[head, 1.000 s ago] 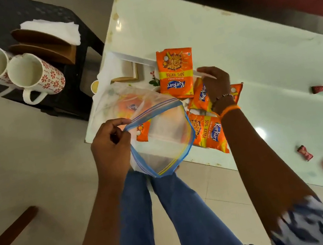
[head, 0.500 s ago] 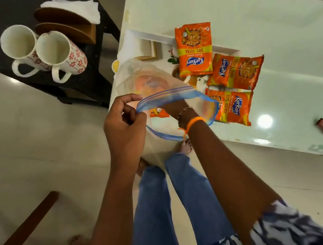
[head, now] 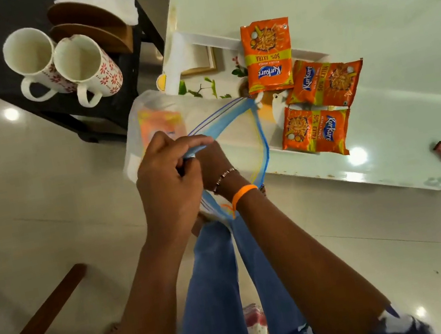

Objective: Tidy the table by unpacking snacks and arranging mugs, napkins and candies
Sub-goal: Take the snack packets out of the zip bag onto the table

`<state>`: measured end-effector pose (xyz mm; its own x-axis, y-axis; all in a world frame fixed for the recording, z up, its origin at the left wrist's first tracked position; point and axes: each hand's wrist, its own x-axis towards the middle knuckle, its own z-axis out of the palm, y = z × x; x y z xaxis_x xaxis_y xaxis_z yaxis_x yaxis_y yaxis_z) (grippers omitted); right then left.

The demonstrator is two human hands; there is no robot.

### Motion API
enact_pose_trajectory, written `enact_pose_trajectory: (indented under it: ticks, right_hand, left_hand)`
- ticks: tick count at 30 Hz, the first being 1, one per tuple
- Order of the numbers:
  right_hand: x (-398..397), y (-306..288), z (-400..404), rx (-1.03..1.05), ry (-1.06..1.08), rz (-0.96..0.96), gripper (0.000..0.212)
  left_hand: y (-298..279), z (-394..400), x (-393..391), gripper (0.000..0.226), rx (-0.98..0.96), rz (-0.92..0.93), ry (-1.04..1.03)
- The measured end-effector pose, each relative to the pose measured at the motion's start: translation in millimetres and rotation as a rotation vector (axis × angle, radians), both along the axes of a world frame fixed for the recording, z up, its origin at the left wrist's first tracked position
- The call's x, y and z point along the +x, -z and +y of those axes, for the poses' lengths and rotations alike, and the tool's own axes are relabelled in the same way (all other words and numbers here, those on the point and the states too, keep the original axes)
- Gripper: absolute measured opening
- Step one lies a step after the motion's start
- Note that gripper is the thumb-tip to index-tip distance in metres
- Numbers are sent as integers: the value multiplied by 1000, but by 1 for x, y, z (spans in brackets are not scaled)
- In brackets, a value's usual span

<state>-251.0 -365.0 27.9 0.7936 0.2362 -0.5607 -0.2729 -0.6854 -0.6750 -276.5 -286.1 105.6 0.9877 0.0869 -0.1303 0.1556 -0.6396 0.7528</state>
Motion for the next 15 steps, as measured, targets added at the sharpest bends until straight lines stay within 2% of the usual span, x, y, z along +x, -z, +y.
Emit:
enact_pose_trajectory:
  ticks: [2, 4, 8, 11, 15]
  right_hand:
    - [-1, -2, -15, 87, 216, -86, 6]
    - [-8, -4, -45, 157, 376, -103, 10]
    - [-13, -5, -110, 216, 434, -47, 17]
    - [-17, -7, -157, 210, 496, -85, 24]
    - [-20, 6, -203, 153, 749, -125, 23]
  left_hand:
    - [10, 1, 2, 41, 71, 13, 1]
    - [19, 0, 4, 44, 115, 37, 22]
    - [36, -3, 7, 48, 178, 85, 53]
    - [43, -10, 9, 49, 210, 101, 39]
    - [46, -11, 13, 52, 261, 64, -78]
